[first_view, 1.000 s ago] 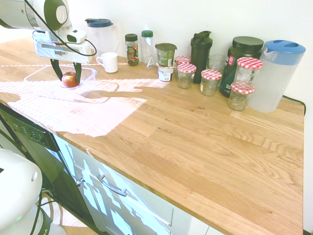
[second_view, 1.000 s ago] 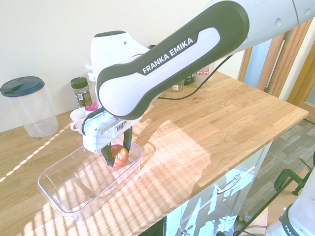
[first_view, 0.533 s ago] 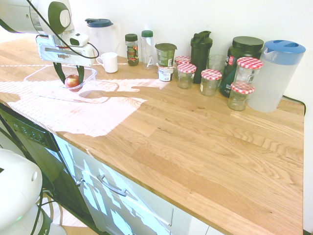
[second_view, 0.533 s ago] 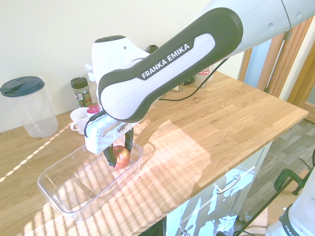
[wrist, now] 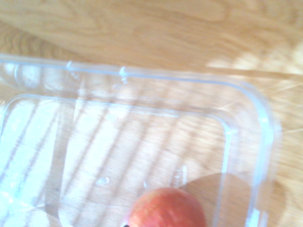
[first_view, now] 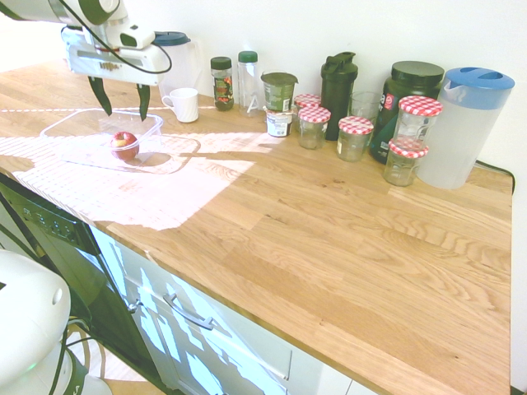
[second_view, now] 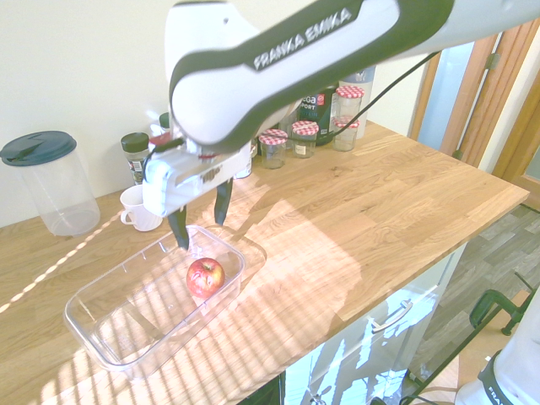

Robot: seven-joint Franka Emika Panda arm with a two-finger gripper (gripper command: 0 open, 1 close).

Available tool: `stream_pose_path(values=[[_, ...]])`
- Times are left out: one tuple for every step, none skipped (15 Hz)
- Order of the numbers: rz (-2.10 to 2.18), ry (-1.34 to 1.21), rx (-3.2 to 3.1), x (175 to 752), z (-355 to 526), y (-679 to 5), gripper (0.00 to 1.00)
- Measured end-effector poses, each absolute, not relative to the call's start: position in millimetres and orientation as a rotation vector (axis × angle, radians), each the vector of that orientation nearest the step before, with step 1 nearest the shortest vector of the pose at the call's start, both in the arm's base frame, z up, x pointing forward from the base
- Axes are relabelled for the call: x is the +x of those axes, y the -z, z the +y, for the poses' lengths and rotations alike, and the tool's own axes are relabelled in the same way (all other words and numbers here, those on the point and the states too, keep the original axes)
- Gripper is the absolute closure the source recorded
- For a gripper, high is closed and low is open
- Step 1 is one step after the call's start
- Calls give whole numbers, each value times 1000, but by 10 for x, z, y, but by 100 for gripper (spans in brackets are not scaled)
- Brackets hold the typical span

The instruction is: Put the apple into the container

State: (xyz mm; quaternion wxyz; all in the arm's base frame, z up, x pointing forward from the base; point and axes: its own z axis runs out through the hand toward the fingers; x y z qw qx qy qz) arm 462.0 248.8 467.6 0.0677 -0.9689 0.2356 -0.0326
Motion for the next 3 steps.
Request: stream_pose_path(values=[[797, 120, -2891, 4652, 2131, -4945, 0], [912, 128, -2861, 4659, 1659, -5201, 0], [1019, 111, -2835, 4632, 1160, -5384, 0]])
